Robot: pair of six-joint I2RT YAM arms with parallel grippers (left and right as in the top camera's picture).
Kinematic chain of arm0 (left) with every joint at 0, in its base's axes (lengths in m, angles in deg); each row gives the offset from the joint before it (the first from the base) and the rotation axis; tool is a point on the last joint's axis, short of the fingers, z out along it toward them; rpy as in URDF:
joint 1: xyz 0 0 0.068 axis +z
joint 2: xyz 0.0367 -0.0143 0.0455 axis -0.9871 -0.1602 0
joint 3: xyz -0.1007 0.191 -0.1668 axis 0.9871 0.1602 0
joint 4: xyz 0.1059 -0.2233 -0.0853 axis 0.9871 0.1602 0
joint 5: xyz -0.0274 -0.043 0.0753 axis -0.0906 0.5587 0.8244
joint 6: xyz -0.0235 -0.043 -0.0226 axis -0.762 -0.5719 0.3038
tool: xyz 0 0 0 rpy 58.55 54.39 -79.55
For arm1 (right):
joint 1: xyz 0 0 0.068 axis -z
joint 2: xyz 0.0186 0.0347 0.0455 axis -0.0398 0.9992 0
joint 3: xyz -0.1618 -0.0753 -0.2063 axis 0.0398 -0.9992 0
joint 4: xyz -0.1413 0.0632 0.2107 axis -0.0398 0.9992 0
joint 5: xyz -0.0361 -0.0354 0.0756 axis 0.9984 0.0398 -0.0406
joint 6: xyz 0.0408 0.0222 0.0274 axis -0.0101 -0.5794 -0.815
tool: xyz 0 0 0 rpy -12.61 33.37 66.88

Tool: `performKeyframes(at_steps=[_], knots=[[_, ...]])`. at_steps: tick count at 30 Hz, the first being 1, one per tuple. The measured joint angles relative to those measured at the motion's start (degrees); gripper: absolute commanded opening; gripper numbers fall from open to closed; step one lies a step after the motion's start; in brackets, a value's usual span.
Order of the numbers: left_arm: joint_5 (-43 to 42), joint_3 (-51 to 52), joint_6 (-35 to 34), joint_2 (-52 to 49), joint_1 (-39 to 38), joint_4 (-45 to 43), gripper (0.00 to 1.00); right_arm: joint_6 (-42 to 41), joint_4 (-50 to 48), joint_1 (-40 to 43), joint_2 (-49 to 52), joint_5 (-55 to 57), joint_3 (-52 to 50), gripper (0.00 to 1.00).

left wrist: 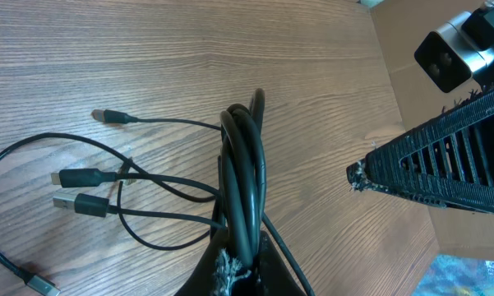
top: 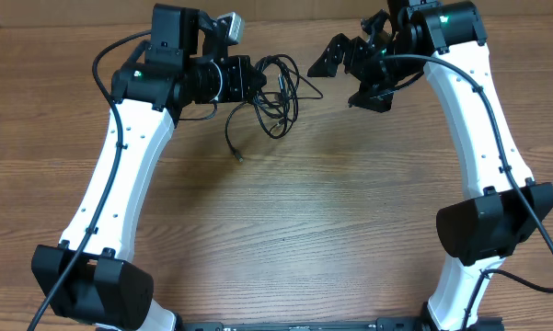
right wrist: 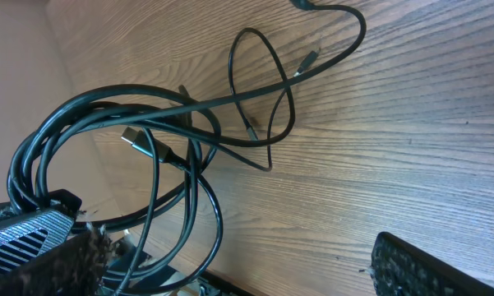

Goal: Untangle cables

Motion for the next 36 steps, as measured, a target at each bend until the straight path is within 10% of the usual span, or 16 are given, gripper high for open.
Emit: performKeyframes(at_steps=[36], knots=[[0.44,0.00,0.02,0.00,0.02,0.85,0.04,1.05,1.29,0.00,0.00,0.00,0.00,1.00]])
